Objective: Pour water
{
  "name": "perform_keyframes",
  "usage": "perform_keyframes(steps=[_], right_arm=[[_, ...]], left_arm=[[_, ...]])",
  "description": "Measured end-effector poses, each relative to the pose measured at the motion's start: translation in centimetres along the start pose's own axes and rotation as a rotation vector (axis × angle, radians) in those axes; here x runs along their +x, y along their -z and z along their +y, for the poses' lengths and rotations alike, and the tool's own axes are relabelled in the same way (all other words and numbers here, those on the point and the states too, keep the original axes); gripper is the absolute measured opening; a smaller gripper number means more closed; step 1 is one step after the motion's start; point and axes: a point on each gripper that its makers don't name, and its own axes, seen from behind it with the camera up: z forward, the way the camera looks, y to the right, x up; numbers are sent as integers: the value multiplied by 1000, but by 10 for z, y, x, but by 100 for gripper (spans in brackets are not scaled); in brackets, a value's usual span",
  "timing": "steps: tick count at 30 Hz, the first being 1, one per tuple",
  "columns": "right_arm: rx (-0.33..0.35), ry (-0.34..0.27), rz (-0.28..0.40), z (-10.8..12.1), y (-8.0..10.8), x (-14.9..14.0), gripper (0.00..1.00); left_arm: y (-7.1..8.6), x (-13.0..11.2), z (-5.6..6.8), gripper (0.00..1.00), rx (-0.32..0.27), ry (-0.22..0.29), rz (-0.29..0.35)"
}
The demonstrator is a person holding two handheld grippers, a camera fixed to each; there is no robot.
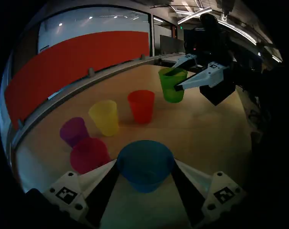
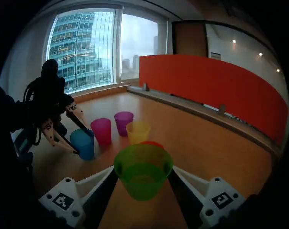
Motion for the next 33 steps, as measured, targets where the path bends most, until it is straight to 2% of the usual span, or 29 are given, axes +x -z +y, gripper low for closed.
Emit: perform_keyframes(steps=[23,33], right_arm=[[1,5,-28,-5,-7,-12,89],[2,2,-25,-6,-8,-12,89]], left_arm=[[-2,-15,-4,89,-3,19,-8],[-4,-20,-7,92,16,8,-22]])
